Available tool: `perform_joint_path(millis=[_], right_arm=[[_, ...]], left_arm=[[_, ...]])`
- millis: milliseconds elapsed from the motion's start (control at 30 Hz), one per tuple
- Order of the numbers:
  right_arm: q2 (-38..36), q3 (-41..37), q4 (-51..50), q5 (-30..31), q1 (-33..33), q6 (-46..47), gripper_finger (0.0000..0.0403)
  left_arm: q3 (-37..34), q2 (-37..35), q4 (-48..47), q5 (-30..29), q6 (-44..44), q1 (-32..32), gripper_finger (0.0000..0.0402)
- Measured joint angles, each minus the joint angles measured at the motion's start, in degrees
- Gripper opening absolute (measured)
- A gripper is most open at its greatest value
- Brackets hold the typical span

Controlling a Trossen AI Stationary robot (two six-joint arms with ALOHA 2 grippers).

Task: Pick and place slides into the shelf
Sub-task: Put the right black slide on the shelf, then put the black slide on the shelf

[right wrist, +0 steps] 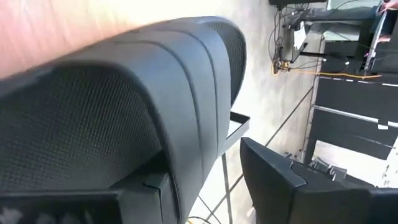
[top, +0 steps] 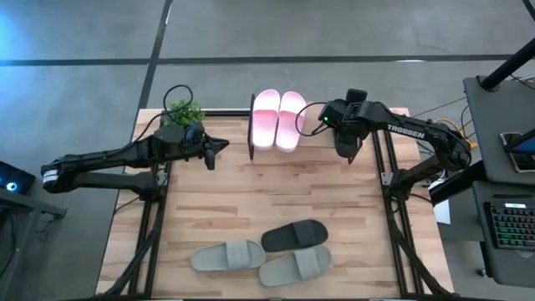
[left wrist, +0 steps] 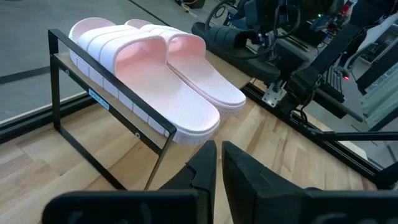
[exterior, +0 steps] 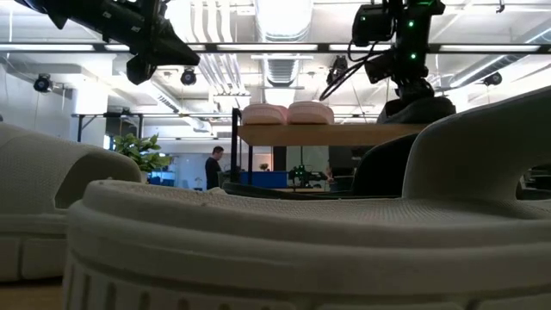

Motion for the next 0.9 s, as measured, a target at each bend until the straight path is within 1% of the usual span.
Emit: perform_joint_path(millis=[67,200,333,567,700,767,833,900], right_arm=[[0.0,0.0,-1.3,-0.5,0.0,0.4,0.0148],[0.0,0.0,-2.9,-3.7,0.0,0.6,0.0148],[0.0,0.1,-3.4,-4.2,0.0,2.5,0.0148],[-0.1,4.4,-8.7,-7.3,0.0,5.9,0.0148],[-0.5,7.8,-12.1,-12.4,0.3,9.0,0.0148],[-0.7,9.5,-14.6,-15.1,1.0,12.0,0.0148],[-0.7,11.5,-18.8,-19.4,2.1,17.9,0.0148],[-0.7,13.1,-23.3,-25.8,3.4,25.3,0.0148]], left_arm=[[0.0,0.0,0.0,0.0,0.0,0.0,0.0011],[0.0,0.0,0.0,0.0,0.0,0.0,0.0011],[0.0,0.0,0.0,0.0,0.0,0.0,0.0011],[0.0,0.0,0.0,0.0,0.0,0.0,0.0011],[0.0,0.0,0.0,0.0,-0.1,0.0,0.0011],[0.0,0.0,0.0,0.0,-0.1,0.0,0.0011],[0.0,0.0,0.0,0.0,-0.1,0.0,0.0011],[0.0,0.0,0.0,0.0,-0.1,0.0,0.0011]])
